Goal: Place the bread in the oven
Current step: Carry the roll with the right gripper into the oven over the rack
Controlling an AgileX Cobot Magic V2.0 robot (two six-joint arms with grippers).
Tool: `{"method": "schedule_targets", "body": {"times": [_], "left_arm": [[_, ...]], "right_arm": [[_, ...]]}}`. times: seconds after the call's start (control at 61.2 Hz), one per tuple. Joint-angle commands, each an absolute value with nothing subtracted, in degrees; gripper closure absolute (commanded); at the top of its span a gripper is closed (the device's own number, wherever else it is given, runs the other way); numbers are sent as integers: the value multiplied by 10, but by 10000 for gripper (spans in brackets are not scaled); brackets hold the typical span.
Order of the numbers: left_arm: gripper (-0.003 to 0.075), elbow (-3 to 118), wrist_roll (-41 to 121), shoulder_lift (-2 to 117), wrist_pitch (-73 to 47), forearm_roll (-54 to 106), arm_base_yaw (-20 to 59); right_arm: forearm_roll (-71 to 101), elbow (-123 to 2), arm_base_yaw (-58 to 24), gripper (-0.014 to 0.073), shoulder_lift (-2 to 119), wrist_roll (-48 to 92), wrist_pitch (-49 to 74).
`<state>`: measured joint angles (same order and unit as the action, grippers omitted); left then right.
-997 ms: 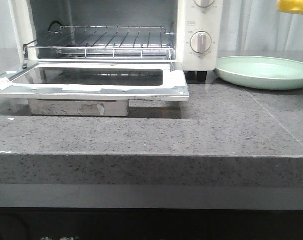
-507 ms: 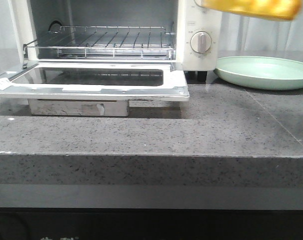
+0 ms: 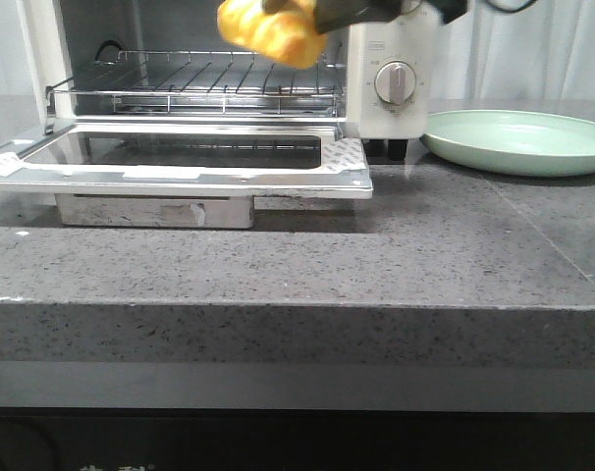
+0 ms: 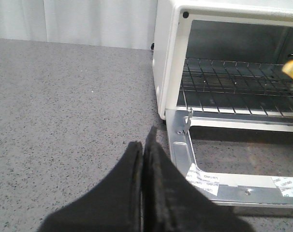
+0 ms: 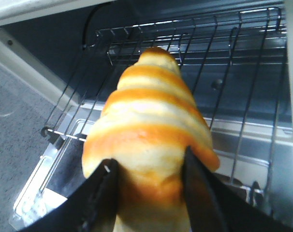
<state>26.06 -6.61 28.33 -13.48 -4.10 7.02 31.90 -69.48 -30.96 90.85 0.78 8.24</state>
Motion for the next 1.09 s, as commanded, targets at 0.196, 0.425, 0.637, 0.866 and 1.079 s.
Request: {"method": "schedule_targets", "body": {"times": [0.196,0.425,0.637,0.866,1.079], "left_arm": [[741,278,-72,286,-91,-40,69],[741,278,-72,286,-91,-40,69],[741,278,-72,286,-91,-40,69],[741,278,-72,286,-91,-40,69],[741,278,-72,286,-91,-40,69]], "right_arm": [[334,-792,-311,481,960,14,-4],[334,-801,-310,302,974,14,-19],[334,-801,-310,162,979,14,-16],[334,-806,-310,103,979,14,-15],[334,-810,-310,-10,979,14,-16]]}}
